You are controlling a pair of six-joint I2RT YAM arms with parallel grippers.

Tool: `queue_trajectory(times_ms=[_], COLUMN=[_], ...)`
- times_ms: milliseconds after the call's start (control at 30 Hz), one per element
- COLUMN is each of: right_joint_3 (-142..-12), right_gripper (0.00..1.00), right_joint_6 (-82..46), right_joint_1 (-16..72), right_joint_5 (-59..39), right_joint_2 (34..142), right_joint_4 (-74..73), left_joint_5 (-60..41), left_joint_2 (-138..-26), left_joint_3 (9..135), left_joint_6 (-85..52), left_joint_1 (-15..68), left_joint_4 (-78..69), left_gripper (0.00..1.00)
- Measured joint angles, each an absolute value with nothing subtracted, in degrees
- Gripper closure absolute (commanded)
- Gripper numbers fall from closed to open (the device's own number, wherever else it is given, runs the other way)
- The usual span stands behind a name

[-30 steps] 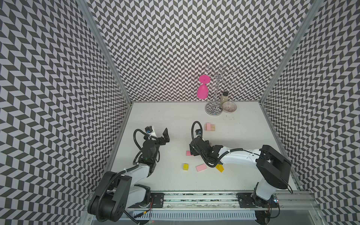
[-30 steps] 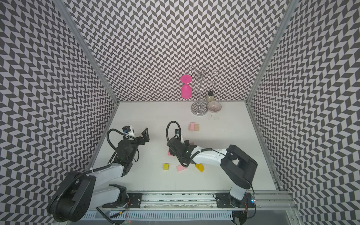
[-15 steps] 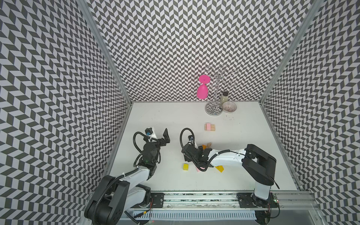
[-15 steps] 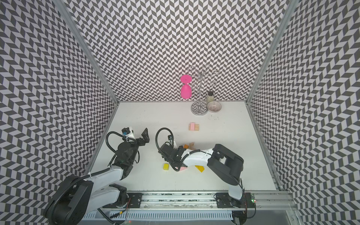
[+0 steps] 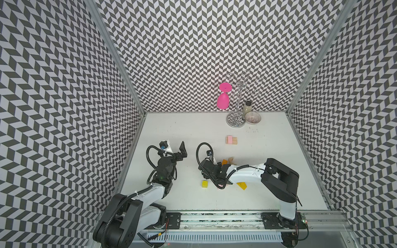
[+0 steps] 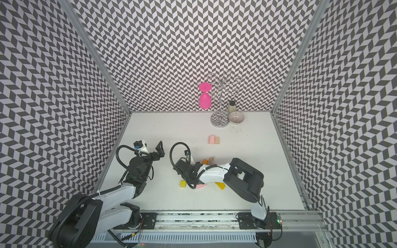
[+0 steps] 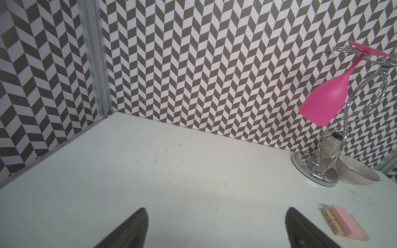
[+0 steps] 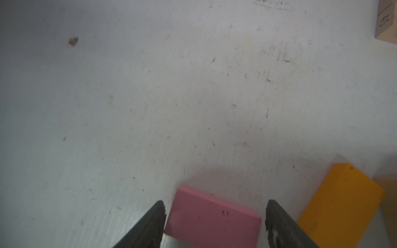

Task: Build the wood block tower
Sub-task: 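Lower the right gripper and close it on the loose pink block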

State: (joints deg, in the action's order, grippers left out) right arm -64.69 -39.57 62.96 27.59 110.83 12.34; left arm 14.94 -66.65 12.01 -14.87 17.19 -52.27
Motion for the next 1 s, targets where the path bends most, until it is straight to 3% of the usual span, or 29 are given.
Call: queue_trajectory(times_ms=[467, 667, 1000], right_joint_3=[-66.6, -69.3, -68.7], right_gripper=[0.35, 0.27, 0.26], right_joint_6=[-40.1, -40.4, -42.5], right_joint_1=[64.4, 65.5, 65.6], right_joint_5=[28.8, 30.3, 32.9], right_joint_2=[113.5, 115.3, 115.2], right_joint_4=[12.7, 14.4, 15.1], left_joint_5=[14.9, 14.9, 14.7], left_joint_2=[-66.7, -66.7, -66.7], left_joint_3=[12.0, 12.0, 12.0], left_joint_6=[-14.9, -14.9, -14.9], left_joint_1=[17.2, 17.2, 17.2], left_joint_4=[-52.3, -52.3, -52.3], left_gripper=[0.00, 0.00, 0.00])
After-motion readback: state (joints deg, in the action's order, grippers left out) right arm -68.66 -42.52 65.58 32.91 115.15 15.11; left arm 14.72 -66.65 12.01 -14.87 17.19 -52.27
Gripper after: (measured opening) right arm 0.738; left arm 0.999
